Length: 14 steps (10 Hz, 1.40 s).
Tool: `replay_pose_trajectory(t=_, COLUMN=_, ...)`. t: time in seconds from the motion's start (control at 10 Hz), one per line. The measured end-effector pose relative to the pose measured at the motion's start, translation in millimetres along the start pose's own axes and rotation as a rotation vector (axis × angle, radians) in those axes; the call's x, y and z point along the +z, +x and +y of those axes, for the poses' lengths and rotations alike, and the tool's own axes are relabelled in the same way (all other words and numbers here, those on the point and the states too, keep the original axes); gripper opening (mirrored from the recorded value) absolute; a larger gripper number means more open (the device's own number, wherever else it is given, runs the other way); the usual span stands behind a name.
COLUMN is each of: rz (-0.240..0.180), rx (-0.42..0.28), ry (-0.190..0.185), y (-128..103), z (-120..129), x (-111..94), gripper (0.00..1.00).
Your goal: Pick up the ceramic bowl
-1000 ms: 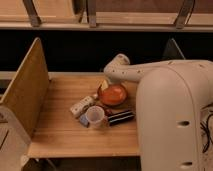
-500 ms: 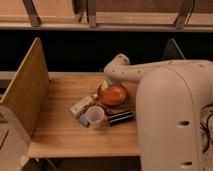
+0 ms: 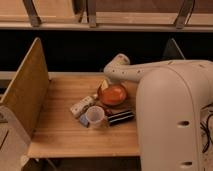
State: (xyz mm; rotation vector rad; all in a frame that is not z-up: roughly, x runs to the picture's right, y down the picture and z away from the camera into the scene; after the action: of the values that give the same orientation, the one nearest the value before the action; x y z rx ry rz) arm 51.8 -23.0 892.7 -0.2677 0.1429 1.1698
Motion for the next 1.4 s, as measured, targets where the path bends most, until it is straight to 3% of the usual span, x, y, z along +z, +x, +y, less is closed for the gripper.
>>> replay_pose_trajectory(t=0.2, rz=0.036, rx=0.042, ry=0.035, y=5.8, z=-28.4, x=-0.3, gripper=0.80)
replay_pose_trajectory(t=0.5, rz=0.139, rx=0.191, ry=0.070, y=48.2, z=-65.4, x=6.8, gripper=0.80)
replay_pose_trajectory(t=0.8, rz=0.204, rx=0.258, ry=0.025, y=67.7, z=-53.2, x=21.3, gripper=0.80)
replay_pose_trajectory(t=1.2, rz=0.208, rx=0.251, ry=0.022, y=68.2, z=-52.1, x=22.2, gripper=0.80)
replay_pose_trajectory(t=1.4, rz=0.258, rx=0.231, ry=0.043, y=75.3, z=-47.6, x=34.5, gripper=0.80)
